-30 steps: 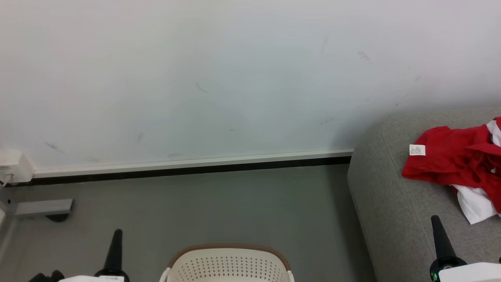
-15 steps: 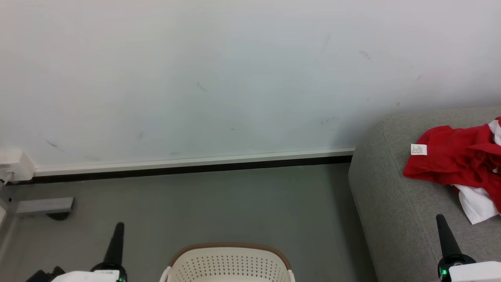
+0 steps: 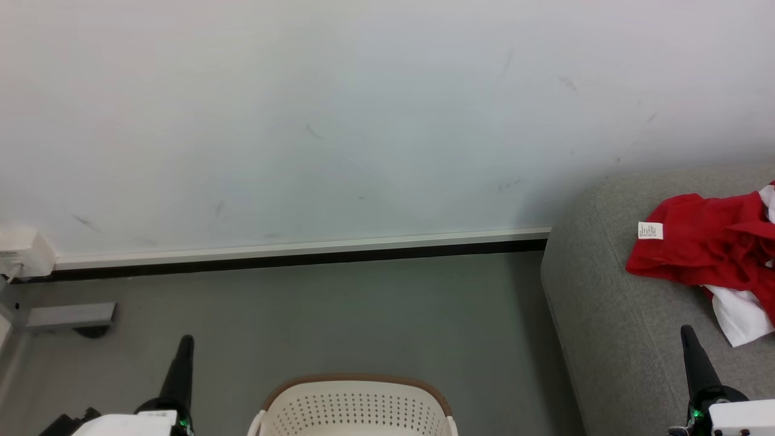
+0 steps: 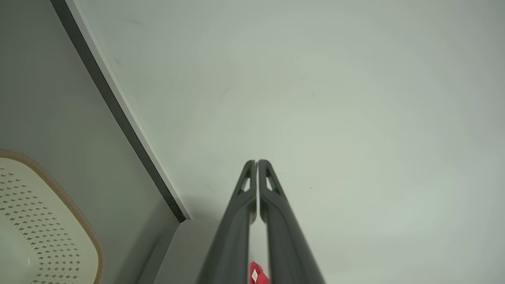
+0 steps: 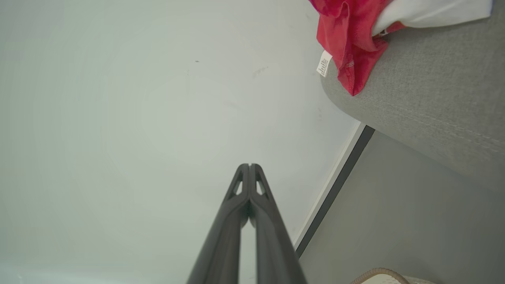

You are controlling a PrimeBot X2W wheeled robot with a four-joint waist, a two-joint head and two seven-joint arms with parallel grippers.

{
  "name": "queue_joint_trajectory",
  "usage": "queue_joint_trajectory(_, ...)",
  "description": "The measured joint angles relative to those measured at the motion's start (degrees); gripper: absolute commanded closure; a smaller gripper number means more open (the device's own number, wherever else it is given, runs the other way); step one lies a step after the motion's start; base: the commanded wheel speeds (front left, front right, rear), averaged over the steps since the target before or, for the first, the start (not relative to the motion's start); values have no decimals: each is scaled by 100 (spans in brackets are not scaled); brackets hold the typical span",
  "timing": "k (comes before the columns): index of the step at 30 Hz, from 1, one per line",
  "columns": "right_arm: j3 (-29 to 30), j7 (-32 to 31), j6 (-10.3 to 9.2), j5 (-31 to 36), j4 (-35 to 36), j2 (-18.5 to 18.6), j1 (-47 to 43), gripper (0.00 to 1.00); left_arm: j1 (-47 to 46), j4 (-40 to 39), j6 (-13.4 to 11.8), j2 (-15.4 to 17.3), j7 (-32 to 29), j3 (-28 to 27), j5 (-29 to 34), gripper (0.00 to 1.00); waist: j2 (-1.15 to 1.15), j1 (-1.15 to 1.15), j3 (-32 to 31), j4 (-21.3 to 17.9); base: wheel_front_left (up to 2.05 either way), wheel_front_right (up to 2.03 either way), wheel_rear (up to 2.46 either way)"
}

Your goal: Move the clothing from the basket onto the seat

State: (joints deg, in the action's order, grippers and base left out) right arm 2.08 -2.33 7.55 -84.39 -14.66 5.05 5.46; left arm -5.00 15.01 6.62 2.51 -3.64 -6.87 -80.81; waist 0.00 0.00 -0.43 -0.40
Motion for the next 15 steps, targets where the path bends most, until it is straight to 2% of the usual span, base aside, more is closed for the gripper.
queue_joint_trajectory(15, 148, -143, 0, -548, 10, -42, 33, 100, -92, -37, 43, 9, -185, 12, -665, 100, 0, 0, 24, 22, 0, 0, 0)
